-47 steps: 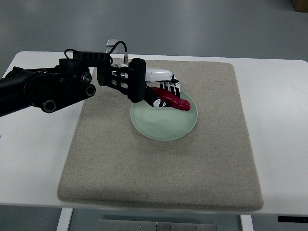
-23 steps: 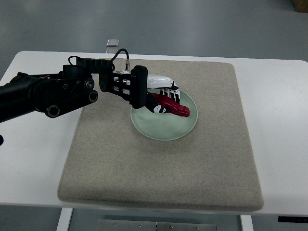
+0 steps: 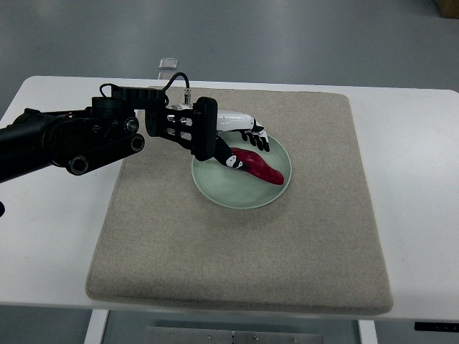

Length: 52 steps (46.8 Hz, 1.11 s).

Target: Place red pepper on plate with left hand

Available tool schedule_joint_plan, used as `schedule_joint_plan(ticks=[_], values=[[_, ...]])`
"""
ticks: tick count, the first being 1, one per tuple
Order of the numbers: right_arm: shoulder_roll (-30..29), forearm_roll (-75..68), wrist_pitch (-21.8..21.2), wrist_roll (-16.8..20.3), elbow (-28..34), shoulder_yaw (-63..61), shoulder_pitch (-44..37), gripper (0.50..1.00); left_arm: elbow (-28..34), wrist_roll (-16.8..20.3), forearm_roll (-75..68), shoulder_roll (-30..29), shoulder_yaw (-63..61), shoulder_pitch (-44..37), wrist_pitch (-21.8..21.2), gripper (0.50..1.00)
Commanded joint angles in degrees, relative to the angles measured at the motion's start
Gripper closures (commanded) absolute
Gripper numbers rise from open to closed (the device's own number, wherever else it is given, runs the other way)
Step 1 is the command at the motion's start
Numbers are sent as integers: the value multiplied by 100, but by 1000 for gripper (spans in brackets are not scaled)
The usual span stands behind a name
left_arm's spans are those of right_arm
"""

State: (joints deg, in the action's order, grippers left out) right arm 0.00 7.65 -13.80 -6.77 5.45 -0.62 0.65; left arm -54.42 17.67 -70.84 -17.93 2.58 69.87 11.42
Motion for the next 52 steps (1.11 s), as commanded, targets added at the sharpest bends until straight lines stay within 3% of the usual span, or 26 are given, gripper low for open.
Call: schedule_joint_plan(ticks=[1, 12, 23, 25, 28, 31, 47, 52], values=[[0, 0, 0, 0, 0, 0, -4, 572, 10, 0, 0, 8, 6, 0, 1, 735], [0, 0, 0, 0, 0, 0, -4, 572, 150, 0, 71, 8, 76, 26, -17, 733], [0, 0, 0, 0, 0, 0, -4, 572, 906, 0, 123, 0, 103, 44, -253, 731], [0, 0, 0, 0, 0, 0, -4, 572, 1090, 0, 150, 0, 103, 44, -429, 718], [0, 0, 0, 0, 0, 0, -4, 572, 1424, 0, 211, 0, 103, 18, -719, 654], [0, 0, 0, 0, 0, 0, -4, 572, 1706, 0, 273, 0, 94, 9, -886, 649], [0, 0, 0, 0, 0, 0, -4, 572, 2620, 0, 738, 0, 94, 9, -957, 619], [0, 0, 0, 0, 0, 0, -4, 572, 2682, 26, 1080, 0, 111, 26, -1001, 540]])
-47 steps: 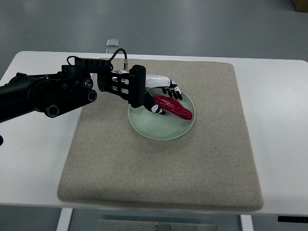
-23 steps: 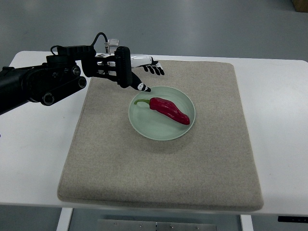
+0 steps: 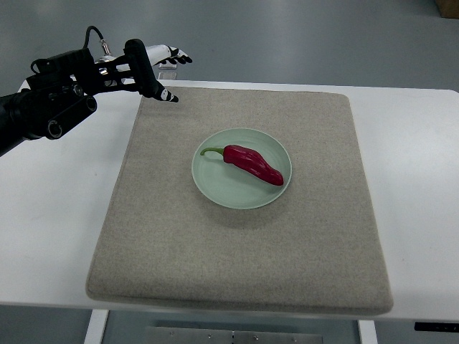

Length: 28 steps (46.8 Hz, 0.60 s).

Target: Place red pepper on plate with left hand

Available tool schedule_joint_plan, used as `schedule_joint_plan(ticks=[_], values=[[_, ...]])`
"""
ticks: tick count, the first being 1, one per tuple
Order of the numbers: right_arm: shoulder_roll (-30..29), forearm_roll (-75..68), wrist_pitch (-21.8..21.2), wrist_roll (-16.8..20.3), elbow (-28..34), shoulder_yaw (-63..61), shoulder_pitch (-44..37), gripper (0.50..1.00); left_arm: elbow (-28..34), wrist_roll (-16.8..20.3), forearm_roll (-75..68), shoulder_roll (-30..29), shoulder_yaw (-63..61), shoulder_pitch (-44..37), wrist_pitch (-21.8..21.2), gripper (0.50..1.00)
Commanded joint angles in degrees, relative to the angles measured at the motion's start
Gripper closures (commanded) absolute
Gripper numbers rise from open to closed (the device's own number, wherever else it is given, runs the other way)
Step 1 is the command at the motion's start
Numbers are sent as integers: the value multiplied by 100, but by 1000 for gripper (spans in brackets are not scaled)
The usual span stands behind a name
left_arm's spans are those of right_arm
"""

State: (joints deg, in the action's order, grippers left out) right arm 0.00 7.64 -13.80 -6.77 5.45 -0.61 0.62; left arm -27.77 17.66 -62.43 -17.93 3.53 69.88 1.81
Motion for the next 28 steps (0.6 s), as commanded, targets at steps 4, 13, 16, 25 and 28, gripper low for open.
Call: schedule_joint_plan(ticks=[4, 13, 16, 25, 28], values=[[0, 0, 0, 0, 0, 0, 0, 572, 17, 80, 828, -9, 7, 25, -181, 540], [0, 0, 0, 0, 0, 0, 0, 572, 17, 71, 2391, 9, 25, -10, -576, 540], [0, 0, 0, 0, 0, 0, 0, 572, 26, 18, 3147, 9, 60, -10, -647, 540], [0, 0, 0, 0, 0, 0, 0, 572, 26, -35, 4827, 18, 95, 8, -823, 542], [0, 0, 0, 0, 0, 0, 0, 572, 26, -113, 5319, 26, 147, 8, -875, 542]])
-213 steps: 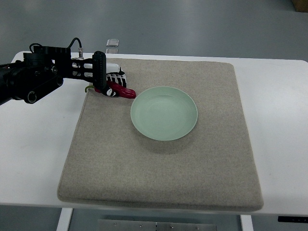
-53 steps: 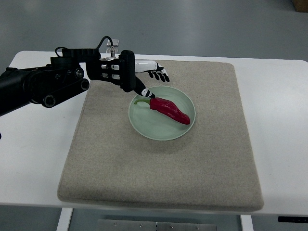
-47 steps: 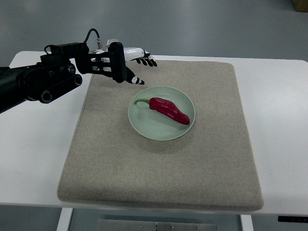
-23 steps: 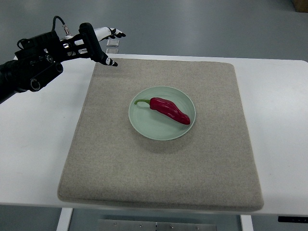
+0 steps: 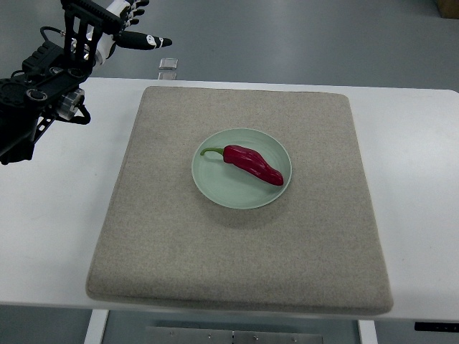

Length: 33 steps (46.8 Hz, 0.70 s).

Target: Place red pepper on plate with left hand

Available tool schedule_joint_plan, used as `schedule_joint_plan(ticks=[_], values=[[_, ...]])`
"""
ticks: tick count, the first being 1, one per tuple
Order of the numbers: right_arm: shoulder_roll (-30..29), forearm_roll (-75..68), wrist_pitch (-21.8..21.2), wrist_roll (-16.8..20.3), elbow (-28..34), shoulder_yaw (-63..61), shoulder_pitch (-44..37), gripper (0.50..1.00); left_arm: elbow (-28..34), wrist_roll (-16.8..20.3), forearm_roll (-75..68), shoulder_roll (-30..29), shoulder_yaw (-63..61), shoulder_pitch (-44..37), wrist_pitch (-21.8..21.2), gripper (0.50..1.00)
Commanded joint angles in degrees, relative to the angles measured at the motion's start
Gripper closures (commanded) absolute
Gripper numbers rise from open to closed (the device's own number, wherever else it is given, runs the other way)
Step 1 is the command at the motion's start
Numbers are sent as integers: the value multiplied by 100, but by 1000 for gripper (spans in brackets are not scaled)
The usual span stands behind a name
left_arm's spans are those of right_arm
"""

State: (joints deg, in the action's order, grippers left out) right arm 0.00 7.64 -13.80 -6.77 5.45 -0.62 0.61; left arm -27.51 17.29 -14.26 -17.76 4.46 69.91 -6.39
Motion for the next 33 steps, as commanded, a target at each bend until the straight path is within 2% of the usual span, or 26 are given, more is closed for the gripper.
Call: schedule_joint_plan(ticks=[1, 6, 9, 17, 26, 33], values=[[0, 0, 0, 0, 0, 0, 9, 572, 0, -155, 677, 10, 98, 6, -82, 542], [0, 0, 0, 0, 0, 0, 0, 572, 35, -691, 1363, 150, 353, -21, -161, 542], [0, 0, 0, 0, 0, 0, 0, 572, 114, -814, 1662, 212, 520, -91, -161, 540], [0, 0, 0, 0, 0, 0, 0, 572, 237, -823, 1962, 396, 1135, -354, 32, 540], [0, 0, 0, 0, 0, 0, 0, 572, 229, -551, 1945, 484, 2251, -759, 867, 542], [0, 0, 0, 0, 0, 0, 0, 572, 238, -516, 1953, 502, 2603, -873, 1377, 540]])
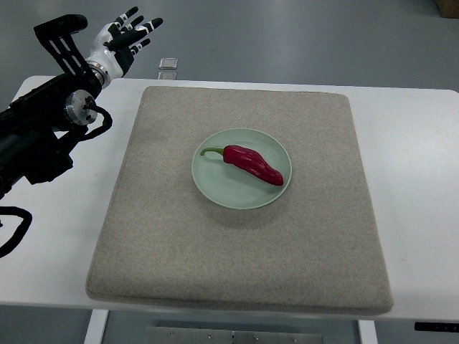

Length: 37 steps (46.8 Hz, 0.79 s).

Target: Place red pepper on plate with left hand

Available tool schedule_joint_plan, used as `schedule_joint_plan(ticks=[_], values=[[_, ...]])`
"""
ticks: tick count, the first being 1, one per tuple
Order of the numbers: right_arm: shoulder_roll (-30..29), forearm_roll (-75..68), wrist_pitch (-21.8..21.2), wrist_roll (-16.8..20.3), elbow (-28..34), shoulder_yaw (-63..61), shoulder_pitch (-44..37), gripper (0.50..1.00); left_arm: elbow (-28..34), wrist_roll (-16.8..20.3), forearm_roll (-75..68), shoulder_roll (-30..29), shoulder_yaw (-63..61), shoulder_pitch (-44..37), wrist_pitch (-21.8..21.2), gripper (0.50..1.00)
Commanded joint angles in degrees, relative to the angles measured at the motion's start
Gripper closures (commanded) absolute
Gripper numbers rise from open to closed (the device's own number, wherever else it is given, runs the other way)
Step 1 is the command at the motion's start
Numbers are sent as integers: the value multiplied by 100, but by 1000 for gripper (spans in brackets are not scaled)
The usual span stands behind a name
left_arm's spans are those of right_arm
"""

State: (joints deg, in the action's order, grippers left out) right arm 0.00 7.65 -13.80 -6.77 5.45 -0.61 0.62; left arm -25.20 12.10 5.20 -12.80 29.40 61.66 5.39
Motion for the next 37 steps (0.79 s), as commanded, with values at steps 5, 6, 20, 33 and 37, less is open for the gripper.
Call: schedule_joint_plan(ticks=[5, 6, 20, 33, 37], values=[[0, 0, 0, 0, 0, 0, 8, 572, 6, 12, 7, 6, 251, -66, 357, 540], [0, 0, 0, 0, 0, 0, 0, 572, 6, 12, -1, 6, 277, -66, 366, 540], [0, 0, 0, 0, 0, 0, 0, 572, 6, 47, -80, -3, 277, -75, 314, 540], [0, 0, 0, 0, 0, 0, 0, 572, 6, 109, -81, 15, 268, -93, 314, 538], [0, 0, 0, 0, 0, 0, 8, 572, 6, 109, -81, 41, 277, -93, 323, 538]])
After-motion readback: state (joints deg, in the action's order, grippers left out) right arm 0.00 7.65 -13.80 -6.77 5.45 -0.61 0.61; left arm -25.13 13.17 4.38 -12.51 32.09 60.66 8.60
